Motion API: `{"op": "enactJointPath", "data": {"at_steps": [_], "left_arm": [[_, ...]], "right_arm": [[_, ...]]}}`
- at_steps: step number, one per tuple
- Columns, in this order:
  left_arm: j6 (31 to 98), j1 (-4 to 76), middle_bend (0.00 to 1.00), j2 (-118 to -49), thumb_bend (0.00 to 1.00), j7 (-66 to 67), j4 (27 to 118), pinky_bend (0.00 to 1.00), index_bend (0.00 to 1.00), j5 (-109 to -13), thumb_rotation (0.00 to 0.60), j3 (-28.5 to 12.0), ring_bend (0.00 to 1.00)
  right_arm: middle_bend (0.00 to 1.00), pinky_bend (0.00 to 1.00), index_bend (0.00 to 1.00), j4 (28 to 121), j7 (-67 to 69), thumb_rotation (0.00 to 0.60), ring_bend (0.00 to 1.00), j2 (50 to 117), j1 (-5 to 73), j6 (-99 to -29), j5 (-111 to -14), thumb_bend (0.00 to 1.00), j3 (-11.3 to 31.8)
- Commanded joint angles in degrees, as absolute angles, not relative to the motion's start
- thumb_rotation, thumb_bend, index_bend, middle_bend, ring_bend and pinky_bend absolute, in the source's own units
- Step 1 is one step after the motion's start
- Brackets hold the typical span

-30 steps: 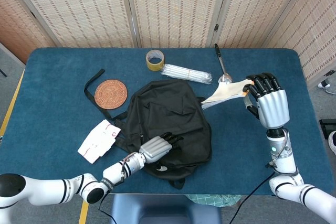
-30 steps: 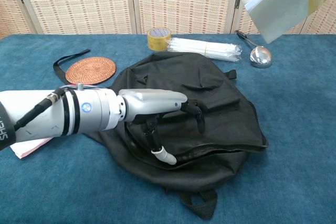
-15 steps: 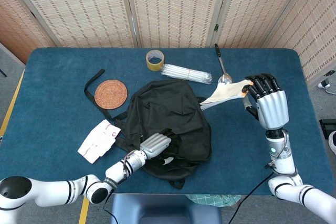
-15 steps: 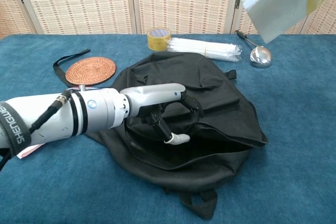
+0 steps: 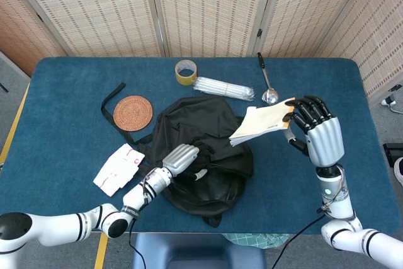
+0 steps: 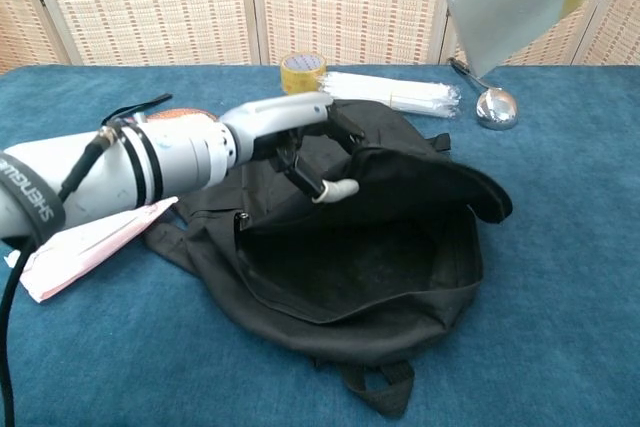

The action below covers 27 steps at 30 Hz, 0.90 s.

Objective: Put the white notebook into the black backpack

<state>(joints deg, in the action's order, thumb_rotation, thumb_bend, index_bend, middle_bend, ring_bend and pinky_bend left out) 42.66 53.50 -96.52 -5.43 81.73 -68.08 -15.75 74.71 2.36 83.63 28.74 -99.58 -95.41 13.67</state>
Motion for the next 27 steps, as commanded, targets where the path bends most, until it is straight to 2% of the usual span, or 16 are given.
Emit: {"op": "enactJointPath", "data": {"at_steps": [1,13,27], "left_arm": [[41.75,54.68,0.3,-95.7,0.5,-5.19,80.98,0.0,0.6,-65.4,0.6,-17.69,0.21],[38.55,60.76,0.3,-94.93,0.51,-0.25,75.06,0.0,0.59,-51.84,0.6,-23.04,0.2],[33.8,68.17,0.3,-94.16,0.5,4.91,67.52,0.0,0.58,-36.98,0.6,-23.8,0.19]], "right_arm": [[0.39,0.29,0.72,78.94,3.61,0.6,0.33,82.32,28.14,-101.51,-98.45,0.46,12.59],[0.41,0.32,0.73,90.34,5.83,0.6,0.34,80.77,27.77,-102.81,-104.78,0.46,10.85],[0.41,0.34,0.74,92.2,7.79,0.6,0.36,84.5,31.02,-94.44,-106.73,0.46,8.27]]}}
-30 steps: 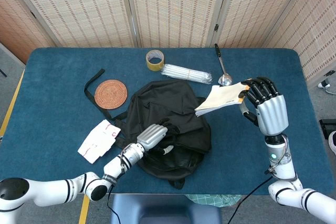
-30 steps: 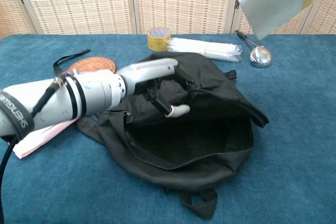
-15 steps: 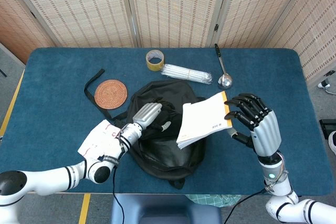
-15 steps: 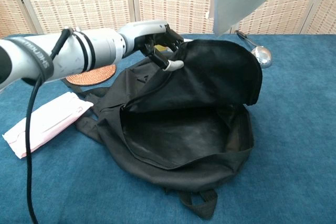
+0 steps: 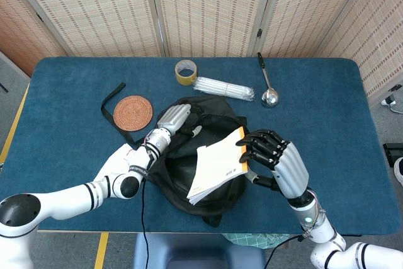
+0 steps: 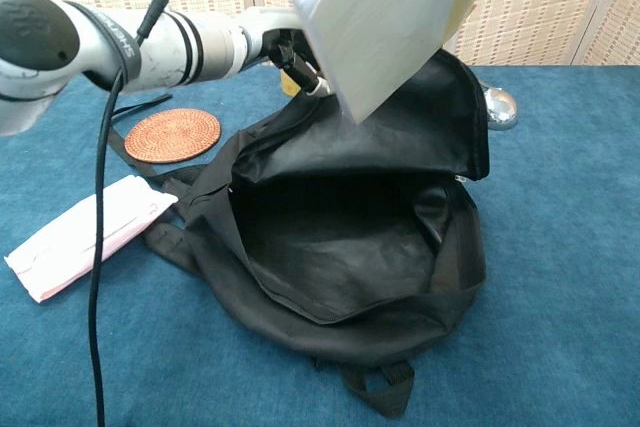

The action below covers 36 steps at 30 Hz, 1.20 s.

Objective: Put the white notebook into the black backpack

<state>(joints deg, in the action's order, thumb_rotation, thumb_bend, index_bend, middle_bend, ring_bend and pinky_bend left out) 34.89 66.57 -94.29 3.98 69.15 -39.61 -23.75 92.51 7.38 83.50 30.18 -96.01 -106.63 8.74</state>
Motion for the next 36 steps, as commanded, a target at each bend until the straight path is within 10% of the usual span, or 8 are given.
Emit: {"op": "enactJointPath", "data": {"at_steps": [1,21,36], "left_arm": [[33.65,68.57,0.3,-94.18,0.5,5.03,67.13,0.0,0.58,-36.1,0.6,-23.83,0.19],[32.13,72.61,0.3,-93.08,0.5,5.35,65.61,0.0,0.57,-25.81,0.6,-22.2,0.19],[31.45,71.41,0.29,-91.01,0.5,3.05,67.43,0.0,0.56,-27.07,0.6,-20.98,0.18]], "right_arm": [[0.41,0.35,0.74,92.05,8.01,0.6,0.36,84.81,31.24,-93.9,-106.76,0.46,8.08],[0.42,0.36,0.74,72.58,10.92,0.6,0.36,100.25,37.64,-87.75,-106.93,0.46,7.57],[0.43,0.36,0.75,53.47,14.65,0.6,0.36,108.12,31.22,-93.72,-107.54,0.46,-1.13]]}}
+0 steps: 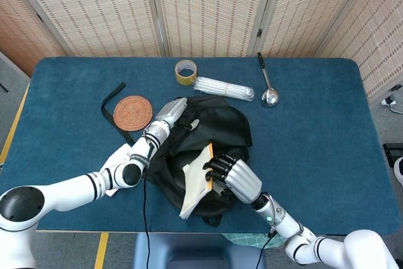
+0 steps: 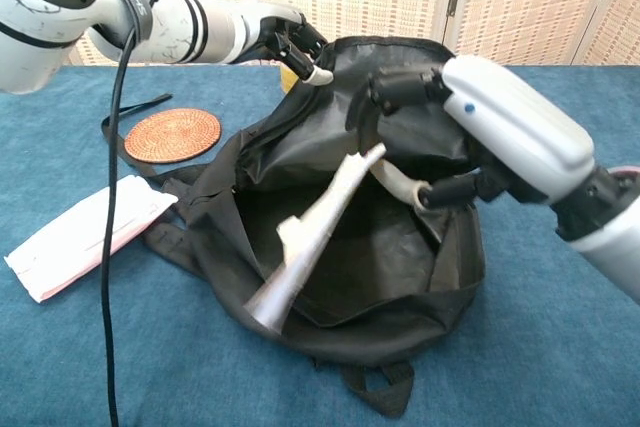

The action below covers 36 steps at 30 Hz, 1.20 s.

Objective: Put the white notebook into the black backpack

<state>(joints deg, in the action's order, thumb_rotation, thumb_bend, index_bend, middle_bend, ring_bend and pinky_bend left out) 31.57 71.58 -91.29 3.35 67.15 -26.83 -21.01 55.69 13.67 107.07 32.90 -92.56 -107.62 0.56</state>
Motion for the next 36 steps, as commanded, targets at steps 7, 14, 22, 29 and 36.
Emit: {"op": "enactJointPath", "data": {"at_steps": [7,14,22,29,36], "left_arm": [[31.49,70.53,0.28,-90.2,0.5,1.7,68.58,0.0,0.56,-28.8,0.6,-20.69,0.17],[31.37,70.25,0.28,-90.19,0.5,0.59,68.53,0.0,0.55,-29.58,0.6,-20.39,0.17],[31.45,69.88,0.28,-89.59,0.5,-0.39,69.21,0.0,0.55,-30.56,0.6,-20.33,0.17],[31.64,69.31,0.28,-88.68,0.5,-1.35,70.51,0.0,0.55,-31.84,0.6,-20.44,0.16],[31.54,69.0,0.27,-87.9,0.5,-2.1,71.39,0.0,0.55,-32.74,0.6,-20.47,0.16]], "right_arm": [[0.43,0.36,0.75,50.41,16.8,0.6,0.37,108.47,27.58,-94.98,-106.66,0.46,-4.04],[0.43,0.36,0.75,50.61,16.32,0.6,0.37,109.39,25.26,-96.82,-106.91,0.46,-5.38],[0.43,0.37,0.75,49.91,14.86,0.6,0.39,110.32,24.23,-94.9,-105.63,0.46,-5.4],[0.43,0.37,0.75,44.91,13.72,0.6,0.38,111.58,27.24,-90.4,-104.72,0.46,-3.7],[0.43,0.36,0.75,40.03,12.28,0.6,0.37,114.2,31.03,-87.54,-103.96,0.46,-1.4]]}}
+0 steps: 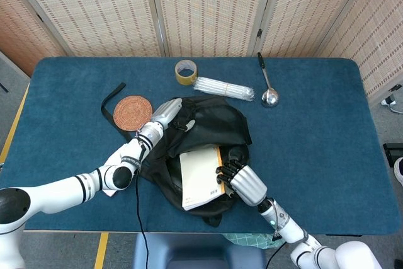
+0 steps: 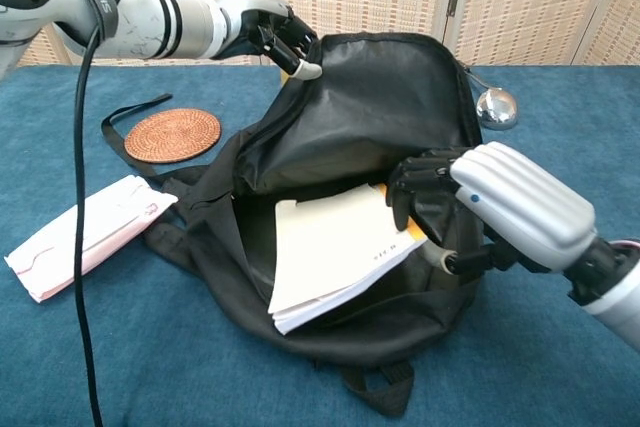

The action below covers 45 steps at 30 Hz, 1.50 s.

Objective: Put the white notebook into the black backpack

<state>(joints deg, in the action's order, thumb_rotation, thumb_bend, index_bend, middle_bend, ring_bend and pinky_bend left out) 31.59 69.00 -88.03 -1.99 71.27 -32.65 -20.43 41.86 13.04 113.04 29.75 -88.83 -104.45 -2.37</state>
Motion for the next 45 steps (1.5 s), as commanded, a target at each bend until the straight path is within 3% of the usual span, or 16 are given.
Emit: {"op": "enactJointPath", "data": {"at_steps": [1,12,23,26,30,31,36,45], "left_arm": [[31.56,68.98,0.27,-87.82,0.5,-2.17,71.51,0.0,0.55,-32.8,0.6,-20.47,0.16],[31.74,68.93,0.27,-87.25,0.49,-2.74,72.38,0.0,0.55,-33.03,0.6,-20.13,0.16],[32.13,68.75,0.27,-86.14,0.49,-2.83,73.74,0.0,0.55,-32.77,0.6,-19.59,0.15],[32.1,68.6,0.27,-85.75,0.49,-3.02,73.91,0.0,0.54,-32.77,0.6,-19.54,0.15],[32.2,68.46,0.26,-85.54,0.48,-3.16,74.18,0.0,0.52,-32.6,0.6,-19.35,0.15],[32.24,68.45,0.26,-85.47,0.48,-3.11,74.3,0.0,0.52,-32.55,0.6,-19.24,0.15],[32.48,68.6,0.26,-85.17,0.46,-2.73,74.82,0.0,0.49,-32.04,0.6,-18.85,0.14],[31.87,67.05,0.2,-81.96,0.43,-2.97,79.74,0.0,0.36,-33.18,0.6,-18.01,0.1]], "right_arm": [[0.43,0.35,0.75,39.22,12.22,0.6,0.37,114.62,31.57,-87.03,-103.76,0.46,-1.09],[0.42,0.33,0.75,29.67,10.69,0.6,0.35,120.05,37.34,-81.51,-100.67,0.46,2.06],[0.38,0.24,0.73,22.92,6.17,0.6,0.31,123.49,39.52,-78.9,-99.81,0.46,1.03],[0.3,0.19,0.57,23.88,5.74,0.6,0.27,122.47,38.59,-78.95,-99.43,0.46,0.47],[0.11,0.08,0.11,27.58,3.34,0.6,0.16,120.12,37.02,-79.37,-98.65,0.46,0.18],[0.08,0.06,0.04,29.41,2.38,0.6,0.14,119.11,36.48,-79.43,-98.4,0.46,0.08],[0.01,0.01,0.0,38.95,-2.64,0.6,0.08,114.0,34.16,-80.39,-97.73,0.46,-0.39],[0.0,0.0,0.0,60.7,-11.61,0.6,0.07,99.71,28.54,-84.25,-98.73,0.46,-3.68]]}}
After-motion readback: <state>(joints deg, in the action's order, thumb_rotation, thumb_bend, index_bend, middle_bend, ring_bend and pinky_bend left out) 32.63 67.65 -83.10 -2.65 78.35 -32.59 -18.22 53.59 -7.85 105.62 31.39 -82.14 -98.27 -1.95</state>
